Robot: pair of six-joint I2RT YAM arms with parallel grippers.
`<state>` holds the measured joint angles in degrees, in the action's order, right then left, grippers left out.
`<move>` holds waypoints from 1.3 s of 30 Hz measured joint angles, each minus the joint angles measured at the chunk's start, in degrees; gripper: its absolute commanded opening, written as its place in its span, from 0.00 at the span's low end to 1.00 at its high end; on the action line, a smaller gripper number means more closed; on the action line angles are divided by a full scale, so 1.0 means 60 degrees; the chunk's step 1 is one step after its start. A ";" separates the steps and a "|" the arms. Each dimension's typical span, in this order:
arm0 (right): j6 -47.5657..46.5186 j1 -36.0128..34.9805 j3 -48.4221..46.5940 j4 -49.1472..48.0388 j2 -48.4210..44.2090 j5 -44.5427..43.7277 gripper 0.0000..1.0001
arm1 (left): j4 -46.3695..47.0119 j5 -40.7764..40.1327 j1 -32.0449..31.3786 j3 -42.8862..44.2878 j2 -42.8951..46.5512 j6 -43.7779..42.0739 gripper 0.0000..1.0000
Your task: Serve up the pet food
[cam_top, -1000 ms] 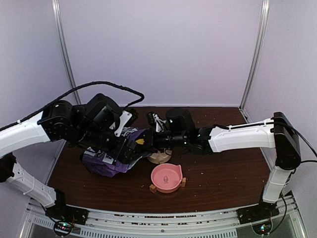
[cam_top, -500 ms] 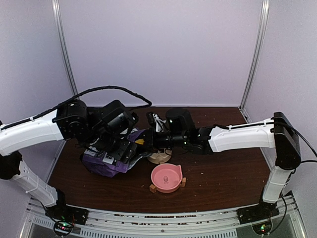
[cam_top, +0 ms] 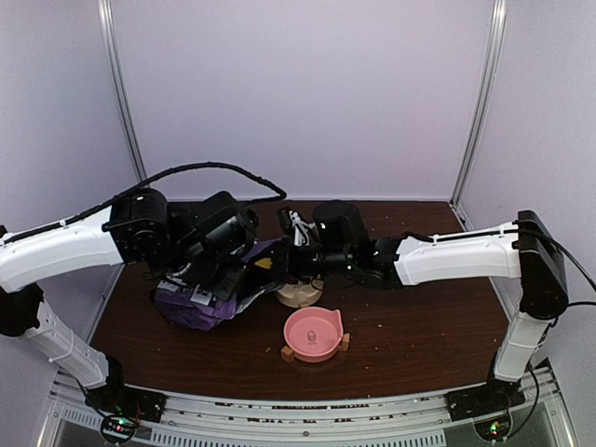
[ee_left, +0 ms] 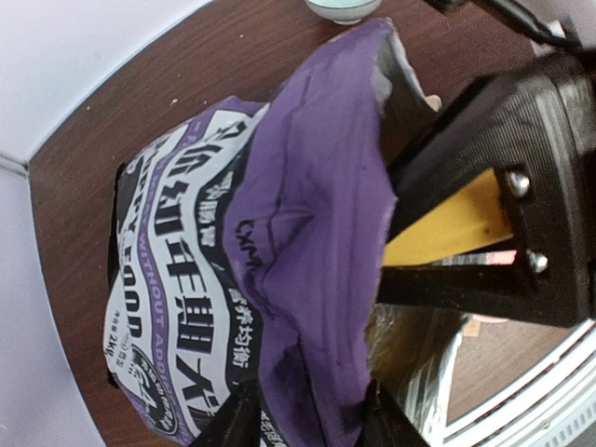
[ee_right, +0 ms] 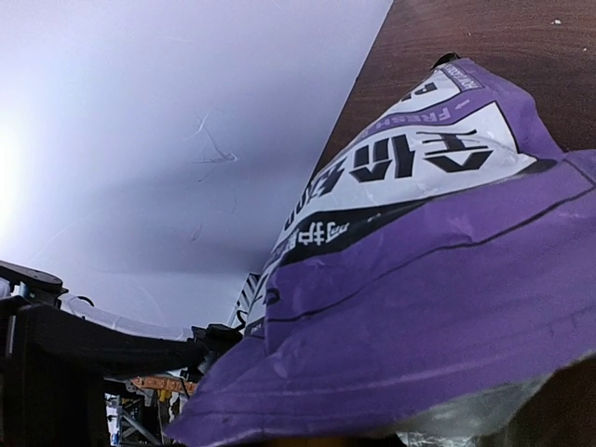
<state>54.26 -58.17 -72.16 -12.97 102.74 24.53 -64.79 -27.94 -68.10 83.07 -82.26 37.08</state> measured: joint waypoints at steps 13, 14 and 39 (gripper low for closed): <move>0.0259 0.0004 0.1209 -0.0780 -0.1020 -0.0022 0.13 | -0.0182 -0.0583 0.0011 0.0160 -0.0047 0.0189 0.00; 0.0302 0.0011 0.1395 -0.0885 -0.1158 -0.0018 0.13 | -0.0193 -0.0637 0.0018 0.0164 -0.0040 0.0211 0.00; 0.3009 0.1093 0.4397 -0.3093 -0.3942 0.0594 0.13 | -0.0459 -0.1421 0.0346 0.0535 0.0270 0.0375 0.00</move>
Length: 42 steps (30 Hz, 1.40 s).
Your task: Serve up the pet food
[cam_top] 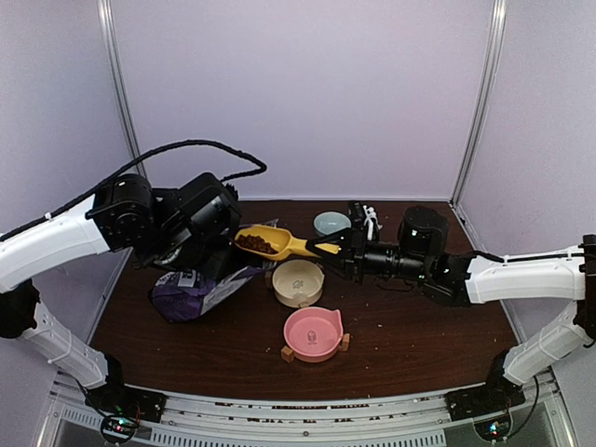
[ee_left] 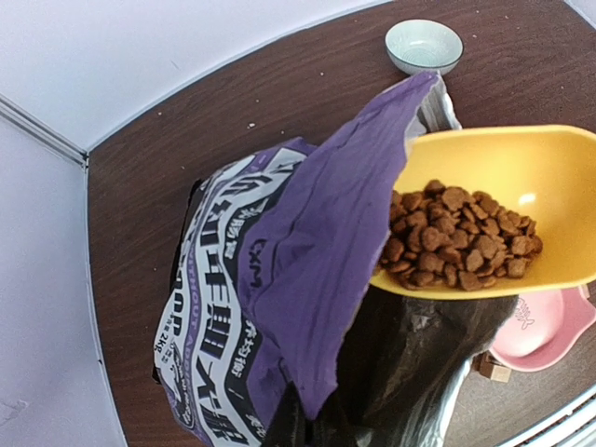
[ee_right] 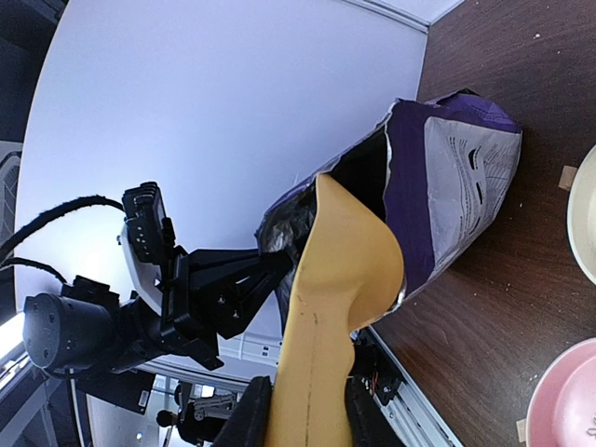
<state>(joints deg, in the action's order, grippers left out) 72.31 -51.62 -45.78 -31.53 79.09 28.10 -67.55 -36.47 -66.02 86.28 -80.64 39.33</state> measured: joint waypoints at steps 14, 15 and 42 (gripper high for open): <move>0.0525 0.0306 0.0379 0.0011 -0.0605 0.0608 0.13 | 0.0233 -0.0087 0.0284 0.0000 0.0215 -0.0211 0.00; 0.0525 0.0328 0.0379 0.0047 -0.0710 0.0645 0.13 | 0.0288 -0.0087 0.0321 0.0000 0.0215 -0.0233 0.00; 0.0182 0.2160 0.2197 0.1719 -0.3989 0.0120 0.13 | 0.1067 0.0117 0.0747 -0.0444 0.0718 -0.0623 0.00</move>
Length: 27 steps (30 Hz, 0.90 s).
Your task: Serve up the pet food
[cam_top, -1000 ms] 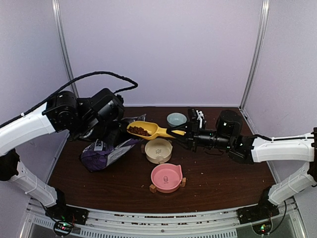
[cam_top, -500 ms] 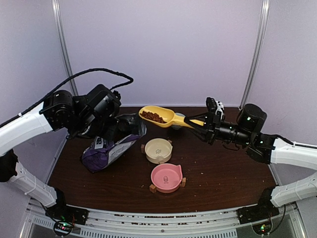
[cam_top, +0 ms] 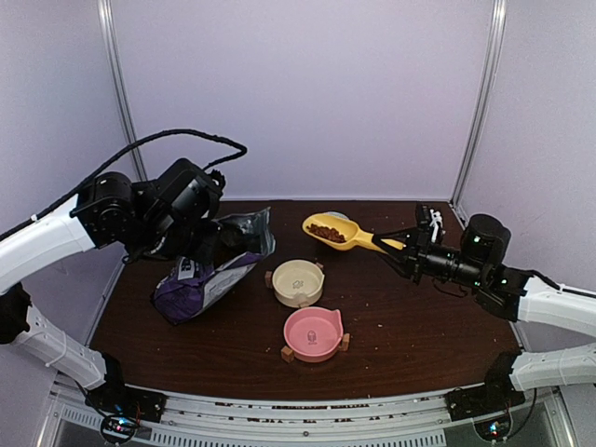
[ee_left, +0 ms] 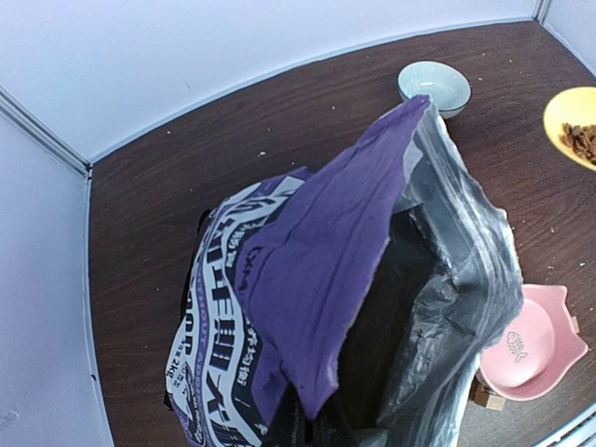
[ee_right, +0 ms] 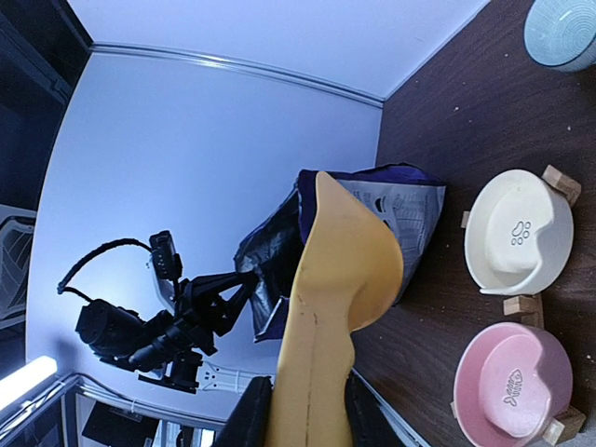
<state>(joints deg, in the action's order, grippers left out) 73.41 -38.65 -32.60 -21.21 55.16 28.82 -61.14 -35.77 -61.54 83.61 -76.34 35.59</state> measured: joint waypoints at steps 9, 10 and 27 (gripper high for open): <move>-0.0091 0.0124 0.0882 -0.0091 0.0251 -0.0109 0.13 | 0.0058 0.0018 0.0018 -0.0062 0.0076 -0.0055 0.00; -0.0138 0.0127 0.0925 -0.0109 0.0331 -0.0113 0.13 | 0.0058 0.0026 0.0018 -0.0062 0.0076 -0.0066 0.00; -0.1002 0.0127 0.1140 -0.0076 0.1475 -0.0135 0.13 | 0.0127 0.0120 0.0055 -0.0080 0.0080 -0.0146 0.00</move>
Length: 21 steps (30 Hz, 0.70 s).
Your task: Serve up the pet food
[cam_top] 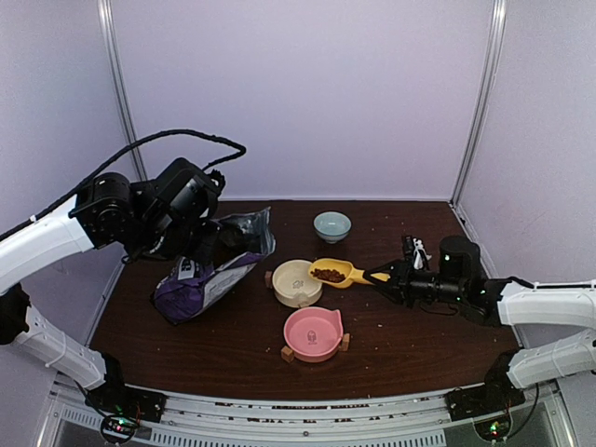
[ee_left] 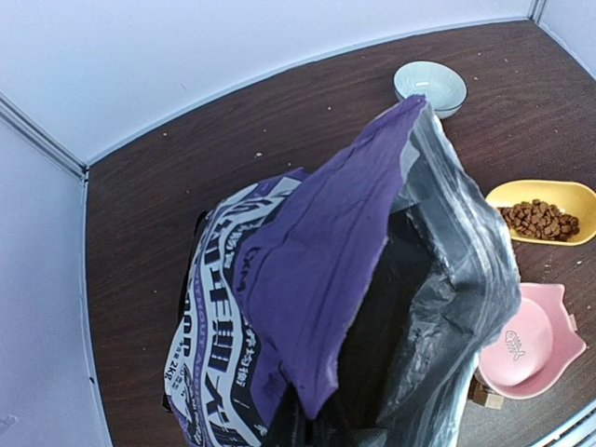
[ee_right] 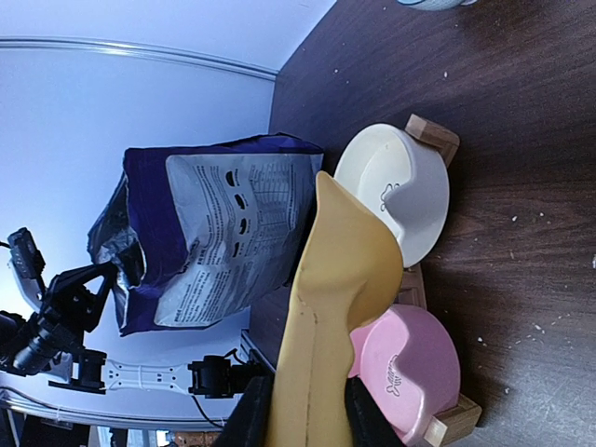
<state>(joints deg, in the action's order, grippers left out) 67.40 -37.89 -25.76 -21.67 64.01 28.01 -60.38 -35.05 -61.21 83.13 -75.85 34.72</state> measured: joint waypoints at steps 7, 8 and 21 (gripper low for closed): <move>-0.0659 0.0000 -0.0313 0.0925 0.0240 -0.0029 0.13 | 0.0044 0.0058 0.0007 0.0000 0.0000 -0.0022 0.00; -0.0747 0.0000 -0.0415 0.1024 0.0284 -0.0047 0.13 | 0.0051 0.0062 0.0007 0.0000 0.0000 -0.0022 0.00; -0.2036 -0.0018 -0.1887 0.2739 0.0739 -0.0397 0.13 | 0.0066 0.0120 0.0007 0.0000 -0.0011 -0.0098 0.00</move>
<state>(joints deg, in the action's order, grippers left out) 55.18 -38.00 -37.08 -5.23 68.45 25.63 -59.99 -34.33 -61.17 83.13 -75.92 34.13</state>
